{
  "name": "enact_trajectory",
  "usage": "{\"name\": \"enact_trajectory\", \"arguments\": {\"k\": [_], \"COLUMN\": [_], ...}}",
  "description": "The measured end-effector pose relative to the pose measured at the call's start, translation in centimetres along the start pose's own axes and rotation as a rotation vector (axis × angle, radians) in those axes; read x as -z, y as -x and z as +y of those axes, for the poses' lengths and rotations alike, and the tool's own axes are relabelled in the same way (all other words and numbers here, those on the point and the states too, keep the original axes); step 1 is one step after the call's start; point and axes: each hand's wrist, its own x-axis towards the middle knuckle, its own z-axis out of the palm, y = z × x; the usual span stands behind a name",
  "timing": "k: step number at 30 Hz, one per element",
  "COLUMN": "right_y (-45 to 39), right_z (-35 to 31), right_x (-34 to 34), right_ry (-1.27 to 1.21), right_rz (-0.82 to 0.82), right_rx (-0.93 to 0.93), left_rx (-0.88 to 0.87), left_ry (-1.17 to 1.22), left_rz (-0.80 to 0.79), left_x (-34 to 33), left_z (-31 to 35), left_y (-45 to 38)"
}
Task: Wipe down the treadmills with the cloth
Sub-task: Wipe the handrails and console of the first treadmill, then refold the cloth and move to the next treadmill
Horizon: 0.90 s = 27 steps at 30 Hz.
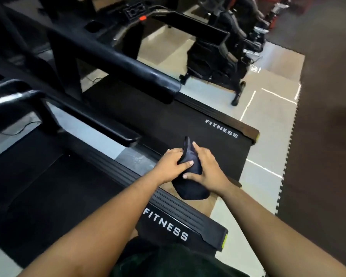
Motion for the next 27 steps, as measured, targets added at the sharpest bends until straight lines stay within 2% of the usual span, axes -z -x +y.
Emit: {"name": "enact_trajectory", "arguments": {"k": [2, 5, 7, 12, 16, 19, 22, 27], "right_y": [2.3, 5.3, 6.9, 9.4, 11.8, 12.9, 14.0, 15.7], "right_z": [2.2, 4.9, 6.0, 7.5, 8.7, 9.4, 10.8, 14.9], "right_x": [2.1, 5.0, 6.5, 8.8, 8.8, 9.4, 9.7, 9.6], "right_ry": [0.053, 0.192, 0.245, 0.213, 0.400, 0.446, 0.501, 0.369], "right_rz": [0.058, 0.014, 0.001, 0.131, 0.033, 0.051, 0.097, 0.099], "right_rx": [-0.024, 0.007, 0.005, -0.055, -0.141, -0.221, -0.201, -0.165], "left_rx": [-0.023, -0.054, -0.130, -0.365, -0.471, -0.503, -0.486, -0.440], "left_ry": [-0.124, -0.188, -0.240, -0.428, -0.505, -0.474, -0.403, -0.319], "left_rz": [-0.088, -0.147, -0.178, -0.307, -0.430, -0.430, -0.375, -0.314], "left_x": [-2.5, -5.3, -6.5, -8.6, -11.6, -13.5, -14.9, -17.4], "left_z": [2.1, 4.9, 6.5, 8.2, 8.1, 8.0, 7.9, 7.1], "left_y": [-0.8, -1.5, -2.1, -4.8, -6.2, -6.1, -5.3, -5.5]}}
